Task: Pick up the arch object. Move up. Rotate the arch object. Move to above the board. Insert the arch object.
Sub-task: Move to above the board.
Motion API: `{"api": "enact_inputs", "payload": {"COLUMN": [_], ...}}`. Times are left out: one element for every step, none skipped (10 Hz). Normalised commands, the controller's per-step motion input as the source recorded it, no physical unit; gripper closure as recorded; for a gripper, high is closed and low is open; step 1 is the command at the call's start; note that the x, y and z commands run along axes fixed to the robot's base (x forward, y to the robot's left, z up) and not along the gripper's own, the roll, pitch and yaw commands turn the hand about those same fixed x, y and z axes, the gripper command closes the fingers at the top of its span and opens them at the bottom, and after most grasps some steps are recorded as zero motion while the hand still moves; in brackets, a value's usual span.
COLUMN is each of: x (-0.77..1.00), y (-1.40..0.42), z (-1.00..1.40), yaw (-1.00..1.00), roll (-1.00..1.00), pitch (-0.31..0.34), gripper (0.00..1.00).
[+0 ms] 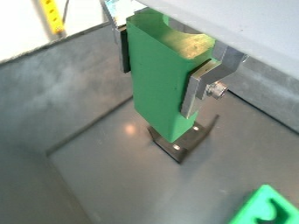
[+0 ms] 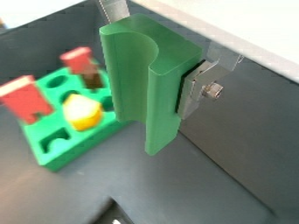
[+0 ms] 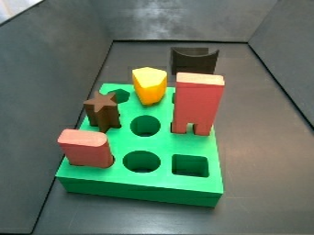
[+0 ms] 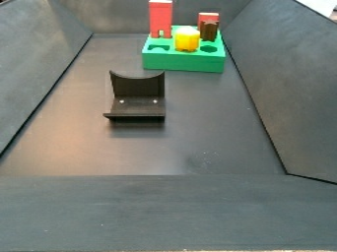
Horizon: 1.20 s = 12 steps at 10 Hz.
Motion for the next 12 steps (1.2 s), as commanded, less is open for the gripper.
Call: {"api": "enact_inputs", "payload": {"x": [0.18, 0.19, 0.2, 0.21, 0.22, 0.24, 0.25, 0.26, 0.23, 0.15, 0.11, 0.08], "y": [-1.0, -1.0, -1.0, -1.0, -1.0, -1.0, -1.0, -0.89, -0.69, -0.36, -0.22, -0.15], "z": [0.07, 0.07, 0.07, 0.08, 0.08, 0.08, 0.09, 0.09, 0.07, 0.04, 0.04, 0.03], "yaw": [1.0, 1.0, 1.0, 1.0, 1.0, 1.0, 1.0, 1.0, 1.0, 1.0, 1.0, 1.0], "roll": [0.01, 0.0, 0.0, 0.0, 0.0, -0.01, -0.01, -0.01, -0.01, 0.0, 0.0, 0.0], "pitch": [0.078, 0.084, 0.091, 0.097, 0.103, 0.109, 0.115, 0.126, 0.131, 0.138, 0.139, 0.143], "gripper": [1.0, 1.0, 1.0, 1.0, 1.0, 1.0, 1.0, 1.0, 1.0, 1.0, 1.0, 1.0]}}
